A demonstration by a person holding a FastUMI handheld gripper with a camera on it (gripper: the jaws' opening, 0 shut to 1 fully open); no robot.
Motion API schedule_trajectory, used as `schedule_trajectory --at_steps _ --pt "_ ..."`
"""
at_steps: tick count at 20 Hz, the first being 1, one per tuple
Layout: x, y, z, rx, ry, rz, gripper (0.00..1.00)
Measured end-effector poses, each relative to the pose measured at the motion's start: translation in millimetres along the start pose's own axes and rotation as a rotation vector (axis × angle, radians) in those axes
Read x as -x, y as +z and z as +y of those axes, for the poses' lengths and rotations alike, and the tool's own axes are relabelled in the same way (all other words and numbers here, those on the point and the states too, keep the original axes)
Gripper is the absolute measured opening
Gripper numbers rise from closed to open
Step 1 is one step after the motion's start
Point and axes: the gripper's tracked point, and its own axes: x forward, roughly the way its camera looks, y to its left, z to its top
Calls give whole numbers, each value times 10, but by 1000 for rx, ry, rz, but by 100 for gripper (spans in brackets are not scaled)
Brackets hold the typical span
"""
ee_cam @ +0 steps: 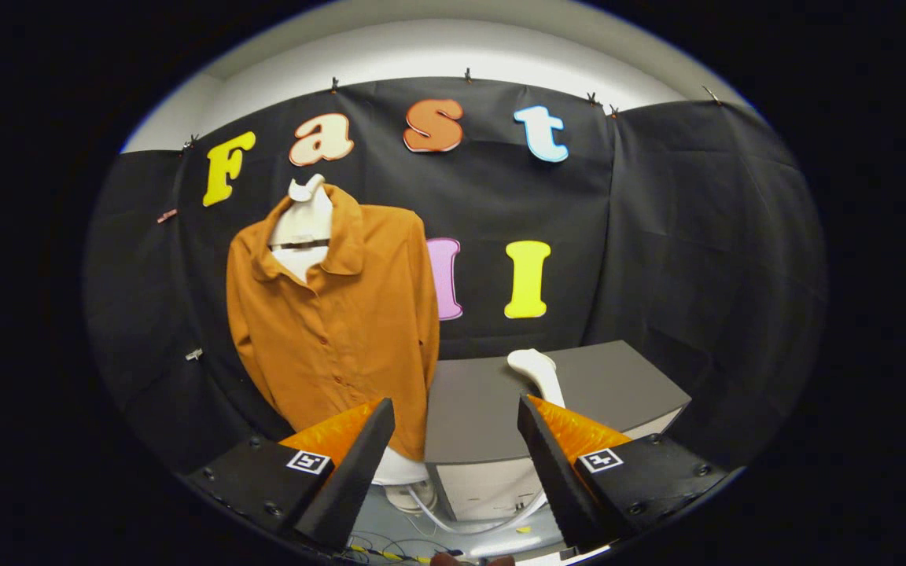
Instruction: Iron the clothes twice with a garment steamer, once on the left side and once on the right side.
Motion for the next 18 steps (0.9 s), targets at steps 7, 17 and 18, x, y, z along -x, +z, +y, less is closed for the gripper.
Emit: schedule_trajectory --at_steps 7,17,18 --pt "-1019 -620 -912 -64 -3 261 99" --pt "-1990 -1464 -1399 -130 24 542 83" --pt "-2005 -1520 -1397 -131 26 559 82"
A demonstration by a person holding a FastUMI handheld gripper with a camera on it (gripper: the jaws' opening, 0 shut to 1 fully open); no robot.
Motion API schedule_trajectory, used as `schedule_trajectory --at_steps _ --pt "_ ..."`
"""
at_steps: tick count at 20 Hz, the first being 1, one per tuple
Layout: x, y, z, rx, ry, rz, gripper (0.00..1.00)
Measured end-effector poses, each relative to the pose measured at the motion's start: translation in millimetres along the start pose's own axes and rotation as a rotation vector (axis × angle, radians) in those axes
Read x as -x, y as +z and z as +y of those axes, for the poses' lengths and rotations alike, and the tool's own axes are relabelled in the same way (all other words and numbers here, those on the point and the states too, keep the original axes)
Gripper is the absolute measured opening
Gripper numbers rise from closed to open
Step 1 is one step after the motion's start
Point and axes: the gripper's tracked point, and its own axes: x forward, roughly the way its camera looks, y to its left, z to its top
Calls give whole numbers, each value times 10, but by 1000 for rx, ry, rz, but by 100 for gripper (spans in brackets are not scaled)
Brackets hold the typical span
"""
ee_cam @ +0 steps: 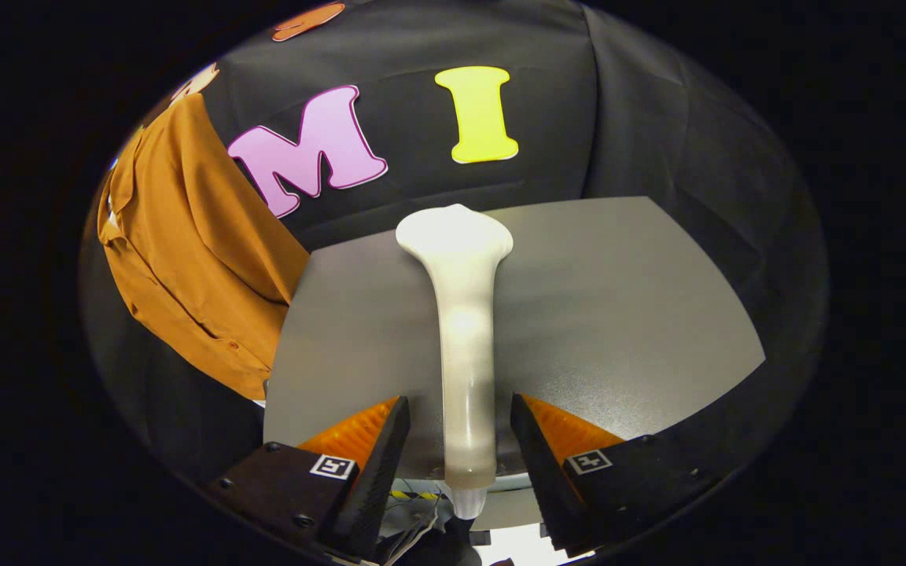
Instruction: Iron the clothes twice with a garment steamer, once on the left side and once on the right side.
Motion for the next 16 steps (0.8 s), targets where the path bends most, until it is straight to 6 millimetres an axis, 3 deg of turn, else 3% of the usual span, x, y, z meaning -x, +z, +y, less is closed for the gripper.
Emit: schedule_trajectory --at_steps 1,4,5,6,11,16 --pt "-34 -16 42 -6 19 7 82" --pt "-101 10 -96 24 -42 -11 50" --pt "-16 41 -36 44 -26 -41 40" --pt "-107 64 -60 75 -12 -88 36" --pt "17 115 -83 24 -13 -179 29" --pt "533 394 -135 -17 -68 -340 29"
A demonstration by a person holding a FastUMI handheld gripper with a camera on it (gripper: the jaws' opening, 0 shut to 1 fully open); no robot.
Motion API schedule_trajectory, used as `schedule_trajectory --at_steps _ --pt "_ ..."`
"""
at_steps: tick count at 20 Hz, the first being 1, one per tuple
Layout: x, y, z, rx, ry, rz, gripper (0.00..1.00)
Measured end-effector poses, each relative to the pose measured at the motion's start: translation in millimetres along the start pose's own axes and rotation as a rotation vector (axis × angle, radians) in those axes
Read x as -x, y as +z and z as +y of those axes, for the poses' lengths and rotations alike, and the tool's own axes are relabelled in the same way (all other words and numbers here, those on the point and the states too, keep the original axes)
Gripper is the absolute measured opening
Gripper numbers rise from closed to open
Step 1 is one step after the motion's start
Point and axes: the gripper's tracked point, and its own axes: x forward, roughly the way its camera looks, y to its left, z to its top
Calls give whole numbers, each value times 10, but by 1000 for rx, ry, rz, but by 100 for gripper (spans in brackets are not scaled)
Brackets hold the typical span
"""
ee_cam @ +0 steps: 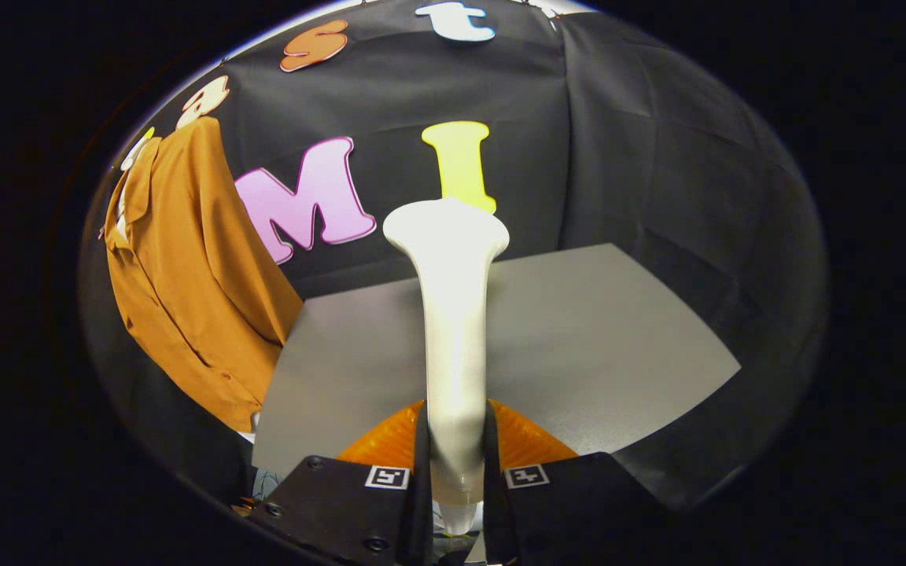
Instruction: Iron the clothes twice with a garment steamer, once on the left side and once on the right side.
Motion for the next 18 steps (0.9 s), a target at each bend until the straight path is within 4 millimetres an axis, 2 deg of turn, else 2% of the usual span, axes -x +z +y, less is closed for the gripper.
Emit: schedule_trajectory --at_steps 2,5,7,10,15,18 --pt "245 89 124 4 4 -46 29" --pt "612 163 473 1 19 -127 29" --pt "813 130 818 3 38 -171 29" --pt "1006 26 1418 -1 70 -229 29" --pt "1035 -80 2302 56 102 -307 29" --pt "935 -161 2665 109 117 -318 29"
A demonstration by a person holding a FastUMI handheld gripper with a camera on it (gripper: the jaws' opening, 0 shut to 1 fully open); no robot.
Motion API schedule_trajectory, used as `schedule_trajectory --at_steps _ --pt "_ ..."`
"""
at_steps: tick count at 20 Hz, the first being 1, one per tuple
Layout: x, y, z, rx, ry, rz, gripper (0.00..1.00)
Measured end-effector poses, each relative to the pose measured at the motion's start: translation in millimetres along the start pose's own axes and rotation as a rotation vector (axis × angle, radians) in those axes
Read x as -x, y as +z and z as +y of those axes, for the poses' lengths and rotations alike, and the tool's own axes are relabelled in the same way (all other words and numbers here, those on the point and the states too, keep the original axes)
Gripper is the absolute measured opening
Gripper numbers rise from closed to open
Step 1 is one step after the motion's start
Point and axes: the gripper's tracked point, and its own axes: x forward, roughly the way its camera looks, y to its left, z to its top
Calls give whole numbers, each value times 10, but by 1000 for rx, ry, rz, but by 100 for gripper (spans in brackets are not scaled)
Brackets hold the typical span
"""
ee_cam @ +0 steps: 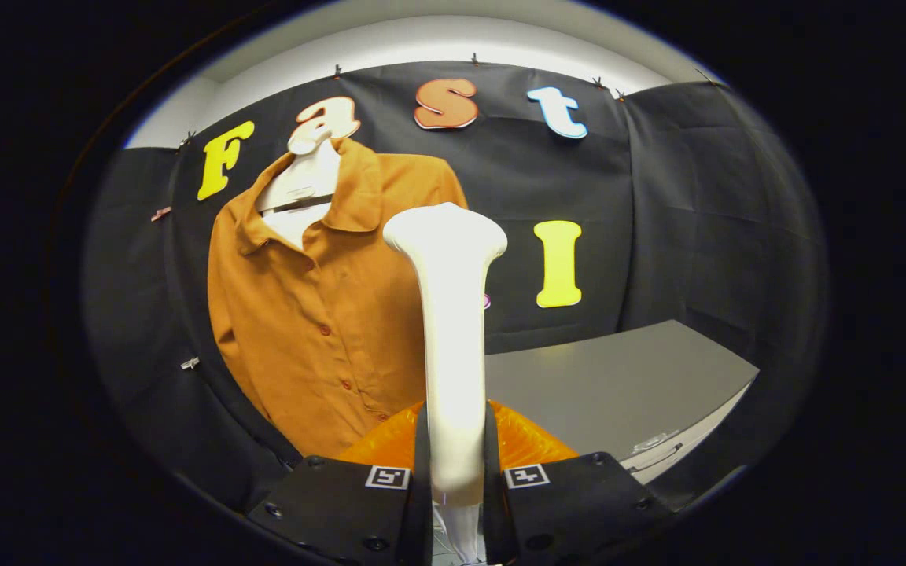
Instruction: Iron the clothes twice with a garment steamer, once on the left side and once on the right side.
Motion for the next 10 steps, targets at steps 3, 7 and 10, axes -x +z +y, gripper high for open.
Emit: schedule_trajectory --at_steps 3,7,10 --pt "-194 -44 218 30 -7 -14 29" --pt "-449 -20 312 47 -63 -99 29" --pt "-578 -151 371 42 -75 -97 29"
